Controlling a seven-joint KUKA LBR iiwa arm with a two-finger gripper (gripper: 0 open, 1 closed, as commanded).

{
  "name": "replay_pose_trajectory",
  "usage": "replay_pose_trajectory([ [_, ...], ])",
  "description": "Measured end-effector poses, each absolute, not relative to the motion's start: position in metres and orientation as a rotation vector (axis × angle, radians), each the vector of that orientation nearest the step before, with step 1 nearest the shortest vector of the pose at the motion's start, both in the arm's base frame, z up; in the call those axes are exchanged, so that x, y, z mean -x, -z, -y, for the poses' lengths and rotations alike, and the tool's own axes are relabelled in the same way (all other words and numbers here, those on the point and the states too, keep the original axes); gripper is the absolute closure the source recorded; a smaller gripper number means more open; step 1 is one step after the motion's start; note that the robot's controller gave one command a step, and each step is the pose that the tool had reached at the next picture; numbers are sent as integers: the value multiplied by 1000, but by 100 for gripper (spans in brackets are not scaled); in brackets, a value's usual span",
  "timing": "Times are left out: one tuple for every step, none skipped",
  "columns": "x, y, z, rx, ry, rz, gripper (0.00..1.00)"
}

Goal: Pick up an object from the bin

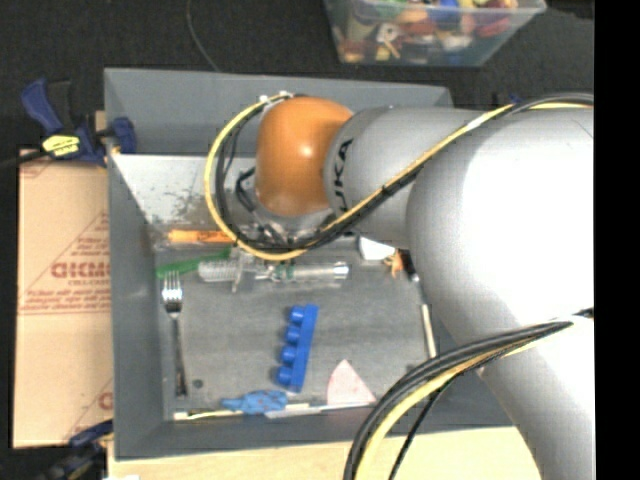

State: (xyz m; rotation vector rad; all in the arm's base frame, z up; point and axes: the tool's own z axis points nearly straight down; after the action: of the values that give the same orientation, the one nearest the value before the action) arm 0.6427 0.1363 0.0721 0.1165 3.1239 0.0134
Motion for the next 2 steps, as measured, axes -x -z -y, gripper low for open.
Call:
replay_pose_trajectory([
  [-643, -72, -136, -117, -13, -3124, 100],
  [-642, -94, -136, -118, -13, -3127, 100],
])
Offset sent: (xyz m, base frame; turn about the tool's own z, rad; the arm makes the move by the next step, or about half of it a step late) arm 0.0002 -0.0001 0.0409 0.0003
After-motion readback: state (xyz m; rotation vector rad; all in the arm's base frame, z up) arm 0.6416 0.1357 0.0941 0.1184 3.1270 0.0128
